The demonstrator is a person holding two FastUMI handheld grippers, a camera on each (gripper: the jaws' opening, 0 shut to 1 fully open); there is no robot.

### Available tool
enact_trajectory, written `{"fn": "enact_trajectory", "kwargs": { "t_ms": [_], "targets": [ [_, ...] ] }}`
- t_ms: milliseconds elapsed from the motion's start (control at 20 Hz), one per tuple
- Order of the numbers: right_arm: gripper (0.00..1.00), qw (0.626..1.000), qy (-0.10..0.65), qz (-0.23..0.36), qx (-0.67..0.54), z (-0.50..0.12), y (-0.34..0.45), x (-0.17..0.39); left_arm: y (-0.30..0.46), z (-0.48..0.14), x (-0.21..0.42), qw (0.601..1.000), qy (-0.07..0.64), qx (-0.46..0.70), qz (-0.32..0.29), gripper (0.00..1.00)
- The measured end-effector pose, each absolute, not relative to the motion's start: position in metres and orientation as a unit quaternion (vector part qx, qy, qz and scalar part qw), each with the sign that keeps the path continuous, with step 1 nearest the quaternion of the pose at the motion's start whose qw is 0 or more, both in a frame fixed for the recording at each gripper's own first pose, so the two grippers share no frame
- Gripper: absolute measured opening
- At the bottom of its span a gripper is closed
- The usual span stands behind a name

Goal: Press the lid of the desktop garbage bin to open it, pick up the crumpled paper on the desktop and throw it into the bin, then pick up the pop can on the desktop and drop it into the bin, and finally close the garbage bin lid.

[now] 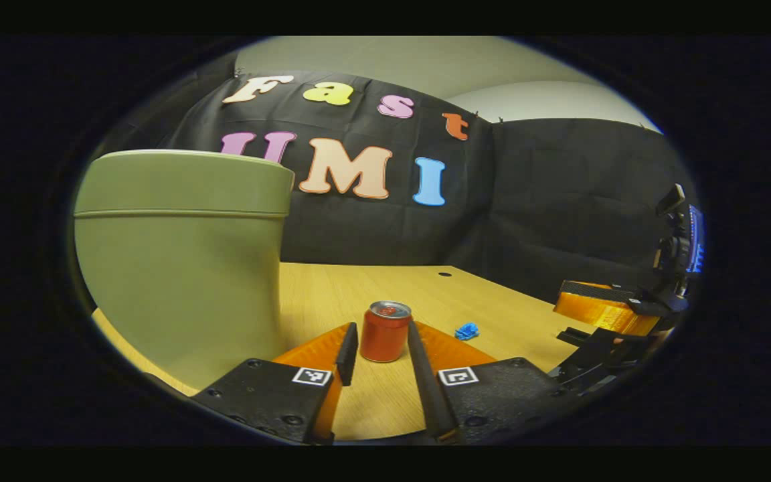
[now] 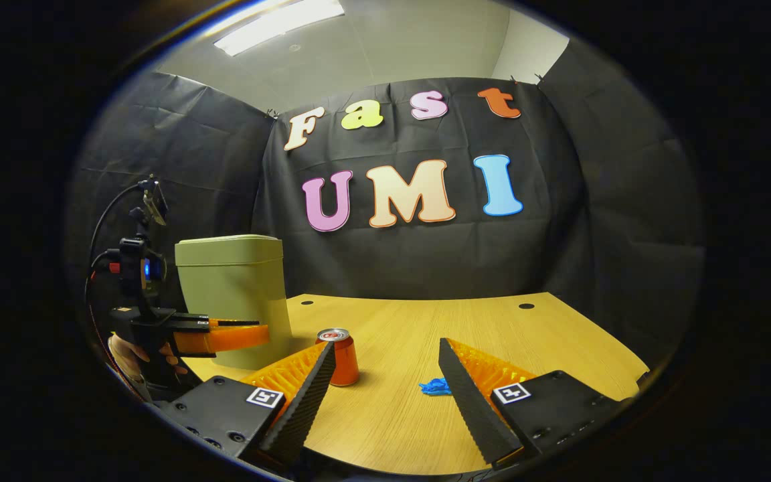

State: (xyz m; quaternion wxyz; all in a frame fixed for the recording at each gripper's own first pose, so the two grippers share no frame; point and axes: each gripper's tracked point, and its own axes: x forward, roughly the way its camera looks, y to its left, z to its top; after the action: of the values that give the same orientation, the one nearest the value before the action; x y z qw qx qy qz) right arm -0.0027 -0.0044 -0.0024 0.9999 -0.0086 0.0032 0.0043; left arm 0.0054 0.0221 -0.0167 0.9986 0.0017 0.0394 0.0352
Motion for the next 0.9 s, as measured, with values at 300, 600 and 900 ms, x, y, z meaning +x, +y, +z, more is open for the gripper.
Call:
{"fn": "enact_trajectory", "kwargs": {
  "t_ms": [300, 600, 900],
  "targets": [
    [0.97, 1.0, -0.001, -0.001, -0.003, 0.001, -0.008, -0.005, 0.02, -0.002, 0.003, 0.999, 0.019, 0.038, 0.032, 0.16],
    [0.97, 1.0, 0.002, 0.004, -0.008, -0.001, -0.003, -0.006, 0.013, 0.03, -0.008, 0.996, 0.001, 0.083, 0.026, 0.0],
    [0.97, 1.0, 0.013, 0.016, -0.016, -0.008, 0.005, -0.004, 0.024, 0.095, -0.028, 0.995, -0.035, 0.082, 0.042, 0.0]
  ]
}}
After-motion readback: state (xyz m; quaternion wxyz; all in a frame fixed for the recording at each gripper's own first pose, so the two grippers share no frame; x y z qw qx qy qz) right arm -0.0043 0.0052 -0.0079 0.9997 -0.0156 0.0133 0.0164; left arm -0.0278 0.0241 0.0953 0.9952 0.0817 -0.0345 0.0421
